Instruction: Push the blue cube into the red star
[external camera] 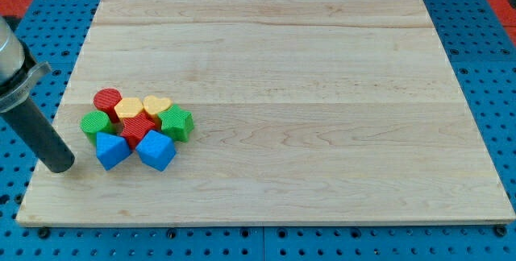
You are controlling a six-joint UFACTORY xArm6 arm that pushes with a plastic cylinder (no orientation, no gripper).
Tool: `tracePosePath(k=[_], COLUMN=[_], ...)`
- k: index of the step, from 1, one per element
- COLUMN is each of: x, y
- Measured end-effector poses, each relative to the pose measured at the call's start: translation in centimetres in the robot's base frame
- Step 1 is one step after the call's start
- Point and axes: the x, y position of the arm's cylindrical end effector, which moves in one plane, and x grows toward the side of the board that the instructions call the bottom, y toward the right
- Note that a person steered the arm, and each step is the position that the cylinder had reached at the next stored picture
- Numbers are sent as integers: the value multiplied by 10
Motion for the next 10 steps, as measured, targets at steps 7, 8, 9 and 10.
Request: tracePosePath(k=[7, 8, 9, 10], x=[34, 22, 7, 7], y=[133, 129, 126, 122])
